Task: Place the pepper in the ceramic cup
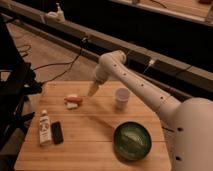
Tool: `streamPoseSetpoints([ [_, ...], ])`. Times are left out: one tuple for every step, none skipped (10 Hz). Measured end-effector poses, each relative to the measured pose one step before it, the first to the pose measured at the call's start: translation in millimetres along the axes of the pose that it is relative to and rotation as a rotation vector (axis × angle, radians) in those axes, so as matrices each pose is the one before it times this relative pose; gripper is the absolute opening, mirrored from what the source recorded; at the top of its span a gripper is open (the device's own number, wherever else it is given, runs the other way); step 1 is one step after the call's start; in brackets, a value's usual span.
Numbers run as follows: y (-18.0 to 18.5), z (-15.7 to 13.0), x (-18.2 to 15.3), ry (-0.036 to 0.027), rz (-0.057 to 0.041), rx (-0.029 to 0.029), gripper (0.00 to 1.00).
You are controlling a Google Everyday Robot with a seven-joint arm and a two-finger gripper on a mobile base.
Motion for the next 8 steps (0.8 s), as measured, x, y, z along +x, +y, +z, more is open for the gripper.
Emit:
streamPoseSetpoints([
  [2.84,11.35,-1.35,-0.01228,0.00875,-0.00746,0.77],
  [6.42,15.77,-5.23,-0.01898,0.0034,-0.01646,0.77],
  [6.81,12.81,-4.75,-0.01117,-0.00152,-0.01857,0.77],
  [6.77,11.41,-3.96,-0.00743,-0.00803,-0.01967,0.77],
  [7.0,12.75,-1.84,-0.00643,-0.004,-0.02243,0.77],
  [5.82,10.39,-0.81,-0.00466,-0.00269,-0.01872,0.77],
  [4.65,9.19,-1.69,-0.00246,-0.00578,-0.01584,0.77],
  [2.44,9.91,-0.29,0.0062,-0.01086,-0.01108,0.77],
])
